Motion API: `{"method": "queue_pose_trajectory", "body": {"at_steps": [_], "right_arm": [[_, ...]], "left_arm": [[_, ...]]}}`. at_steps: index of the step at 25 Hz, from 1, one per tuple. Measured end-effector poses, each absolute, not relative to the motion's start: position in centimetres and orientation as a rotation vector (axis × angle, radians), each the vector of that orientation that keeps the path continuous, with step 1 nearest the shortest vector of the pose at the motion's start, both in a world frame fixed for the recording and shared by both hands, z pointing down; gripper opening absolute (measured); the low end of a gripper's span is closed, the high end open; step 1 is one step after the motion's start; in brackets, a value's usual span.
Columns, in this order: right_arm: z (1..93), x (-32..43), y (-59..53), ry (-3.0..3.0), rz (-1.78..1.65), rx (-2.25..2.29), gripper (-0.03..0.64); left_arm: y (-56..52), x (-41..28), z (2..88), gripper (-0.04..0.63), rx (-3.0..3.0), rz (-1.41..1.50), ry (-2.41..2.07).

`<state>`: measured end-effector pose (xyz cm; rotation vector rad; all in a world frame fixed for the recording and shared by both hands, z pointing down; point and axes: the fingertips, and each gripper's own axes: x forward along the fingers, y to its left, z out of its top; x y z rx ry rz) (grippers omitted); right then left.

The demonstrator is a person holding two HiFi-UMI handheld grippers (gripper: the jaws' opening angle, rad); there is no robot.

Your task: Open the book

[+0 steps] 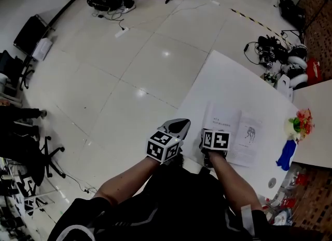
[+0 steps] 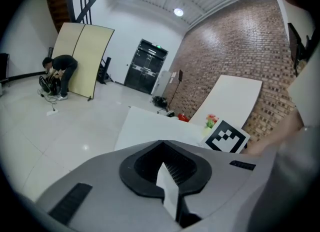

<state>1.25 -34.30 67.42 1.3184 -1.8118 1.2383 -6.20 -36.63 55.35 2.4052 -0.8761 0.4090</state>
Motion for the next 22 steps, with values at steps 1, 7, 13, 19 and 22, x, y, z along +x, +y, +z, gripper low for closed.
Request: {"method": "queue_pose_trajectory", "body": {"at_steps": [1, 7, 13, 19, 22], "right_arm": [[68.0, 1.1, -34.3, -1.803, 1.243, 1.315, 0.002], [68.8, 0.4, -34.5, -1.813, 1.246, 1.304, 0.005], [65.5, 0.8, -34.3, -1.940, 1.282, 1.357, 0.005], [58.2, 5.3, -35.1, -2.134, 1.221, 1.536, 0.005], [54.8, 10.7, -34.8, -2.134, 1.107, 1.687, 0.005]], "left_arm": [[-36.7, -6.5, 55.6, -0.005, 2.400, 0.415, -0.878], [-37.1, -7.4, 56.2, -0.005, 2.391, 0.429, -0.875], [-37.3, -6.4, 55.6, -0.005, 2.413, 0.414, -0.851], [-37.6, -3.7, 54.1, -0.005, 2.451, 0.384, -0.817], [-37.8, -1.6, 52.6, -0.005, 2.489, 0.358, -0.804]]}}
